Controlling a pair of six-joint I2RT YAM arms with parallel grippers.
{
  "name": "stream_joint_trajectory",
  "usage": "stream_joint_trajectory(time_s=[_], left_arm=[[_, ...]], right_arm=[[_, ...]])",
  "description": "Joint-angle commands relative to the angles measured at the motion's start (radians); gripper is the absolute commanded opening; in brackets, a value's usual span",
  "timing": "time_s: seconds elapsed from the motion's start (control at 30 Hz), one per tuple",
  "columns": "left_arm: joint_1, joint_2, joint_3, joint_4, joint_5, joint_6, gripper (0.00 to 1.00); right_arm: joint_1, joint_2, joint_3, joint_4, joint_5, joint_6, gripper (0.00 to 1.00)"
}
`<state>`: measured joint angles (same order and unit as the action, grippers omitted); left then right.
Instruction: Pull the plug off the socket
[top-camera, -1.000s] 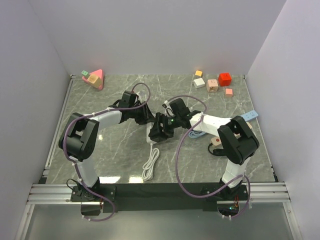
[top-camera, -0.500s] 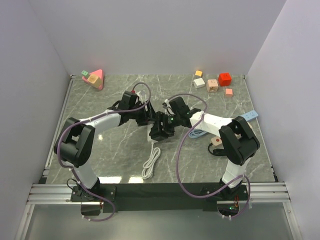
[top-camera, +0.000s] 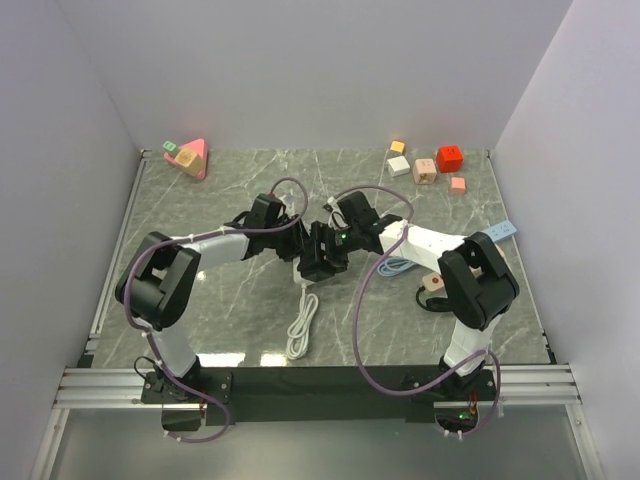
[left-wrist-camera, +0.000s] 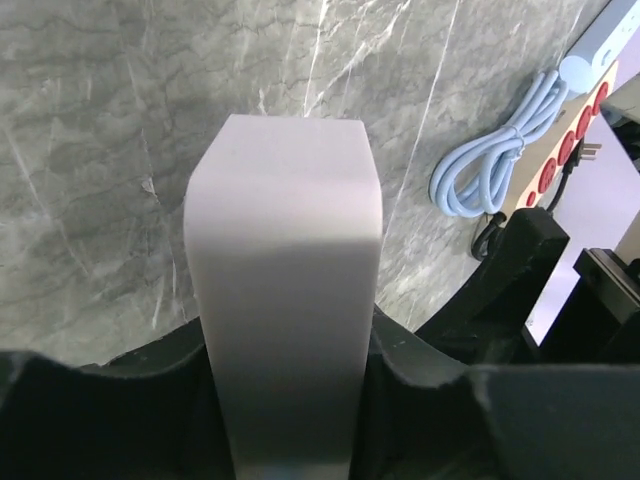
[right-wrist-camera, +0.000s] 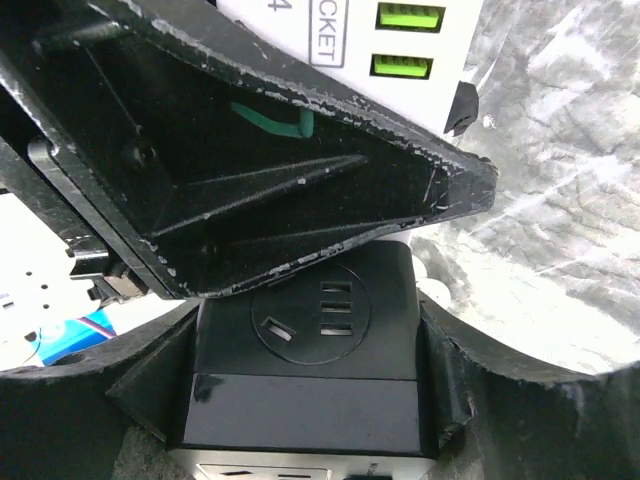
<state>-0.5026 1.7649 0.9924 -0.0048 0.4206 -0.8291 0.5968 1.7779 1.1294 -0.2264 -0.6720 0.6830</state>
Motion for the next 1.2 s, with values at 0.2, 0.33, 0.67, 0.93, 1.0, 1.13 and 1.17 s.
stream_joint_trajectory(time_s=[0.2, 0.33, 0.67, 0.93, 1.0, 1.13, 1.17], left_arm=[[0.015, 0.03, -0.006, -0.072, 0.006, 0.128, 0.01], [0.07, 0.039, -0.055, -0.078, -0.003, 0.166, 0.01], [0.079, 0.048, 0.038, -0.118, 0.027, 0.177, 0.01], [0.079, 0.024, 0.127, -0.101, 0.105, 0.143, 0.01], [0.079, 0.03, 0.137, -0.09, 0.124, 0.131, 0.01], [0.078, 0.065, 0.147, -0.052, 0.167, 0.113, 0.01], [0.076, 0.076, 0.146, -0.037, 0.191, 0.098, 0.01]], right_arm=[[-0.187, -0.08, 0.043, -0.013, -0.107, -0.079, 0.0], [-0.345, -0.156, 0.017, -0.073, -0.146, -0.114, 0.0], [-0.488, -0.121, 0.15, -0.353, 0.252, -0.09, 0.0], [-0.721, -0.231, -0.101, -0.406, 0.64, 0.168, 0.16], [-0.739, -0.283, -0.14, -0.403, 0.67, 0.174, 0.45], [-0.762, -0.29, -0.108, -0.468, 0.666, 0.127, 0.84], [-0.764, -0.29, -0.094, -0.488, 0.67, 0.119, 0.86]])
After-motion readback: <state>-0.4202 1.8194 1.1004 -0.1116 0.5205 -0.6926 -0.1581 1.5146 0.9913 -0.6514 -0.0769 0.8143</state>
